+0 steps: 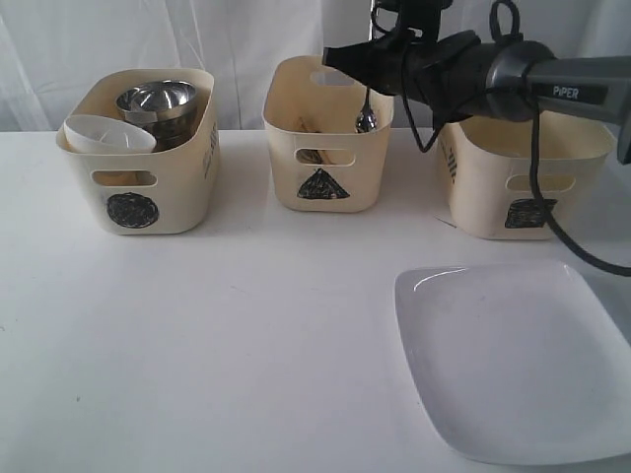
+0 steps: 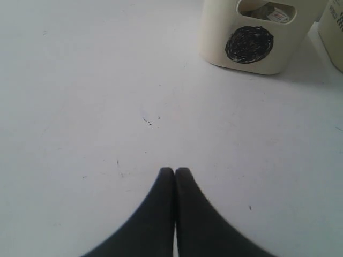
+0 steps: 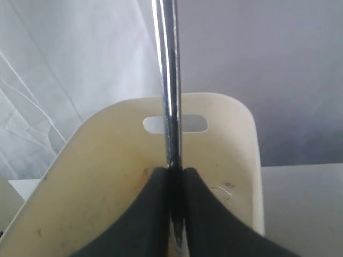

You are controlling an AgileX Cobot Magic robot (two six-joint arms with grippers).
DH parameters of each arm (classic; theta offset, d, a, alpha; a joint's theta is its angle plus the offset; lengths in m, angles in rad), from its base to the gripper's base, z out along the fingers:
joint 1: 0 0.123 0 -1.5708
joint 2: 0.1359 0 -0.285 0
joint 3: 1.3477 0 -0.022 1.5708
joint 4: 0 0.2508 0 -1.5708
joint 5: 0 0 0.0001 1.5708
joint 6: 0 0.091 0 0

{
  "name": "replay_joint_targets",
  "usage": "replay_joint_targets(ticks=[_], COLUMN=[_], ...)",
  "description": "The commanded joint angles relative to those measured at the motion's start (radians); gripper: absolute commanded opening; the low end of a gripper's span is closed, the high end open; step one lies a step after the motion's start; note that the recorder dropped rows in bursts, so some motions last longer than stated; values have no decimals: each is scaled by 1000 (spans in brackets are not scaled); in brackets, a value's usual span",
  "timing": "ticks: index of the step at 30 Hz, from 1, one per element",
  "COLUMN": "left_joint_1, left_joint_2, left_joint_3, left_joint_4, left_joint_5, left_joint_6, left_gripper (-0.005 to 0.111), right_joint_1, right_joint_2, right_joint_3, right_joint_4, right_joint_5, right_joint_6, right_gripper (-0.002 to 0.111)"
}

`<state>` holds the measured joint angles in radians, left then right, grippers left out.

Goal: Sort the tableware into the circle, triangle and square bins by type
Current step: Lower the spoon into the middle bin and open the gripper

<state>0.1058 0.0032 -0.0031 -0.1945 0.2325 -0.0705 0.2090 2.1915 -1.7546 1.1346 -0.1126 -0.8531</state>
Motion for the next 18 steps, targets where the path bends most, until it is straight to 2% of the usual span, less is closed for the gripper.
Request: replay_joint_targets(ticks=[1,4,12,15,18], left_joint_1=[-1,-1,-1,-1,-1], left_joint_2=[-3,-3,-3,-3,-3], left_joint_3=[3,3,3,3,3], left_joint_4=[-13,-13,-13,-13,-13], left_joint_5=[0,0,0,0,0], left_joint_6=[0,0,0,0,0], left_gripper=[0,0,0,0,0], right_joint_1=[0,0,0,0,-24], right_joint_2=[-4,-4,-42,-105,-187], right_joint_3=[-17,-19,-22,-22,-22], right_joint_4=[-15,-18,-10,-12,-52], right_joint_5=[0,1,28,122,333], right_joint_6=[-17,-25,21,16,-17], right_gripper=[21,29,30,30,28])
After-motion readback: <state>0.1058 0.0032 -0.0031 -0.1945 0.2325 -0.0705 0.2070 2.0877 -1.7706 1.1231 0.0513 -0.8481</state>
